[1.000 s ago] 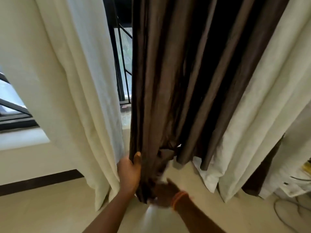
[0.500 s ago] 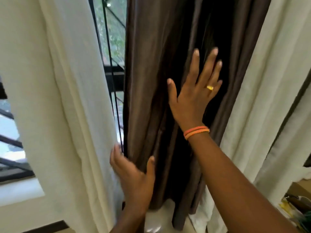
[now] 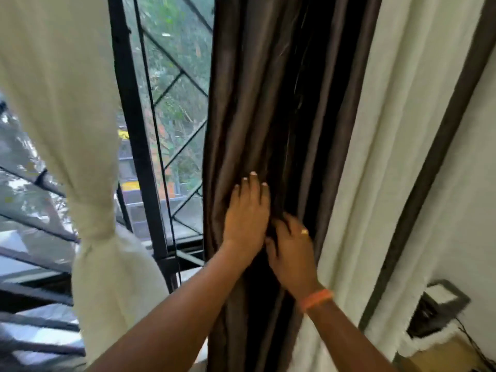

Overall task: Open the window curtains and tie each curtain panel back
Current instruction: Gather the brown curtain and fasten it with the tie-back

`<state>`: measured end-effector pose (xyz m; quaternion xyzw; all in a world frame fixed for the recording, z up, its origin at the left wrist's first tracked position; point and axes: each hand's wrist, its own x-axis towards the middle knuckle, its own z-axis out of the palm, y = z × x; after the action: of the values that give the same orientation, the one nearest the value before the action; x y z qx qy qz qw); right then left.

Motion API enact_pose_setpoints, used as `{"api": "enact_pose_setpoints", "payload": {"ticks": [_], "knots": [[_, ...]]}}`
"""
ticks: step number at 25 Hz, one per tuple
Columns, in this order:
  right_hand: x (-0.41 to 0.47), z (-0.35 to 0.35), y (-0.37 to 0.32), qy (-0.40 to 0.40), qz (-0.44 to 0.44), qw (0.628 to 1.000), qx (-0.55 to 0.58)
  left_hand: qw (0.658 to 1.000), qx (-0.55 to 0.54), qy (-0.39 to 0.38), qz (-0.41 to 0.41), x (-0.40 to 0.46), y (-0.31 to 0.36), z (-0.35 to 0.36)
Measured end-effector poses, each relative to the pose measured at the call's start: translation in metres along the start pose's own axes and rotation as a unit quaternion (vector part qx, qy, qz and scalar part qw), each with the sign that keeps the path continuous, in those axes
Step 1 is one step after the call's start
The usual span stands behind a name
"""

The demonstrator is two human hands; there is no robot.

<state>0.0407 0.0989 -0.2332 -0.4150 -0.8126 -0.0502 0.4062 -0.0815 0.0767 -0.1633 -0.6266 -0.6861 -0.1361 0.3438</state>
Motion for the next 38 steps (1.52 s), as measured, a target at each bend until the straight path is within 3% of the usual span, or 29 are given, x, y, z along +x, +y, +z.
{"api": "enact_pose_setpoints", "payload": {"ticks": [3, 6, 8, 9, 12, 13, 15, 17, 19, 22, 23, 25, 27, 29, 31, 33, 35, 38], "knots": [[0.146, -0.117, -0.026, 0.181, 0.063, 0.980, -0.054, 0.984, 0.003, -0.111, -0.138, 0.036, -0.043, -0.030], [0.198, -0.159, -0.016, 0.258, 0.167, 0.952, 0.006, 0.935, -0.119, -0.188, -0.275, 0.061, -0.078, -0.046], [0.188, -0.150, -0.014, 0.239, 0.172, 0.947, 0.125, 0.890, -0.258, -0.197, -0.321, 0.072, -0.078, -0.057], [0.180, -0.141, -0.020, 0.216, 0.166, 0.947, 0.172, 0.883, -0.324, -0.150, -0.305, 0.076, -0.069, -0.063], [0.152, -0.115, -0.054, 0.141, 0.179, 0.939, 0.256, 0.857, -0.487, 0.055, -0.160, 0.076, -0.035, -0.088], [0.149, -0.108, -0.061, 0.130, 0.178, 0.937, 0.270, 0.834, -0.530, 0.069, -0.138, 0.080, -0.029, -0.094], [0.153, -0.106, -0.064, 0.090, 0.158, 0.944, 0.276, 0.768, -0.616, 0.048, -0.170, 0.098, -0.035, -0.096], [0.160, -0.113, -0.052, 0.057, 0.125, 0.968, 0.210, 0.728, -0.661, 0.043, -0.179, 0.113, -0.053, -0.093], [0.163, -0.126, -0.024, 0.099, 0.154, 0.971, 0.151, 0.741, -0.641, 0.073, -0.186, 0.115, -0.077, -0.089], [0.147, -0.144, 0.010, 0.179, 0.234, 0.947, 0.130, 0.808, -0.507, 0.116, -0.276, 0.110, -0.116, -0.084], [0.141, -0.144, 0.007, 0.166, 0.241, 0.945, 0.144, 0.831, -0.458, 0.106, -0.298, 0.109, -0.122, -0.085], [0.131, -0.139, -0.015, 0.062, 0.228, 0.937, 0.258, 0.846, -0.408, 0.088, -0.332, 0.103, -0.114, -0.096], [0.125, -0.139, -0.043, -0.111, 0.208, 0.861, 0.451, 0.838, -0.401, 0.161, -0.333, 0.092, -0.088, -0.113], [0.128, -0.143, -0.053, -0.137, 0.221, 0.801, 0.539, 0.817, -0.471, 0.220, -0.251, 0.074, -0.056, -0.130], [0.139, -0.139, -0.046, -0.061, 0.264, 0.813, 0.515, 0.786, -0.569, 0.110, -0.215, 0.068, -0.033, -0.140], [0.143, -0.133, -0.041, -0.087, 0.248, 0.824, 0.502, 0.790, -0.571, 0.014, -0.222, 0.074, -0.026, -0.134], [0.143, -0.126, -0.046, -0.128, 0.215, 0.819, 0.516, 0.773, -0.582, 0.040, -0.249, 0.080, -0.033, -0.128], [0.143, -0.130, -0.044, -0.038, 0.182, 0.876, 0.446, 0.718, -0.628, 0.040, -0.297, 0.074, -0.053, -0.126]]}}
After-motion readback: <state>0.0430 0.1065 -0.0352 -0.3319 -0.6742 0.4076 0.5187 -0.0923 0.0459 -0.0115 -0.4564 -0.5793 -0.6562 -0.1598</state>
